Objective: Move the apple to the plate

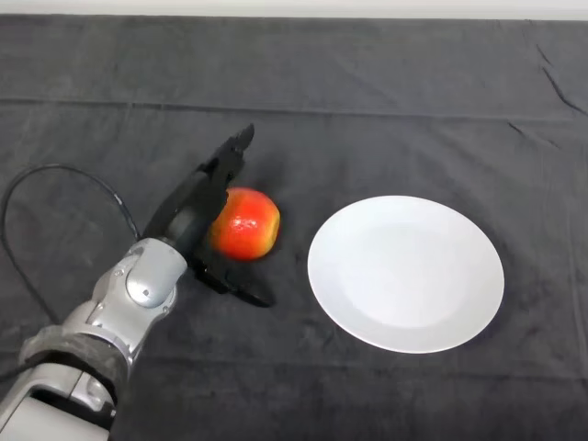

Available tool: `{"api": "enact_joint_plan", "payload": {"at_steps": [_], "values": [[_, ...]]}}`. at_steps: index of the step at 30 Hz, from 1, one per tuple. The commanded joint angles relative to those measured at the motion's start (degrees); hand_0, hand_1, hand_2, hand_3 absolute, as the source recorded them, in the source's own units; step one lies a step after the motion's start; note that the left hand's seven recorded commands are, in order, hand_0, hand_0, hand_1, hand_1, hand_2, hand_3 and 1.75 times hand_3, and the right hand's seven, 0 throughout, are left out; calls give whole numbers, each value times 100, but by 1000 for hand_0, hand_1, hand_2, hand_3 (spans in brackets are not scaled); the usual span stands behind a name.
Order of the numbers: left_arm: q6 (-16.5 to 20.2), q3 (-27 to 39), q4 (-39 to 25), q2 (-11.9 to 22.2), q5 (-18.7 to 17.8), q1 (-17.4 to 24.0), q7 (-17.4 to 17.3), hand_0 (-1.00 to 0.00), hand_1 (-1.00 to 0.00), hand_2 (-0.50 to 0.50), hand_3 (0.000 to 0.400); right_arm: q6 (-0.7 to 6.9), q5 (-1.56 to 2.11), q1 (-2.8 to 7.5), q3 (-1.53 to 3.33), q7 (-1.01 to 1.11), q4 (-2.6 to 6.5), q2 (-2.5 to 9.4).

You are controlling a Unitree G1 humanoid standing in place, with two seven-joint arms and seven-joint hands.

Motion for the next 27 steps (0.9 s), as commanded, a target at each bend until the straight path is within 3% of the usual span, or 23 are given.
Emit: {"api": "enact_joint_plan", "payload": {"at_steps": [1, 2, 3, 18, 27], "values": [[69, -108, 227, 110, 150, -241, 118, -1000, -82, -459, 400, 18, 60, 90, -29, -33, -96, -150], [86, -124, 240, 103, 173, -256, 146, -1000, -420, -290, 400, 18, 60, 89, -30, -33, -95, -151], [98, -141, 251, 96, 196, -267, 176, -1000, -984, -8, 400, 18, 60, 89, -30, -32, -94, -151], [143, -352, 160, 25, 431, -428, 406, -1000, -1000, 0, 400, 16, 62, 86, -32, -24, -80, -158], [277, -402, -675, 59, 418, -301, 294, -1000, -1000, 0, 400, 15, 62, 85, -32, -23, -79, -157]]}}
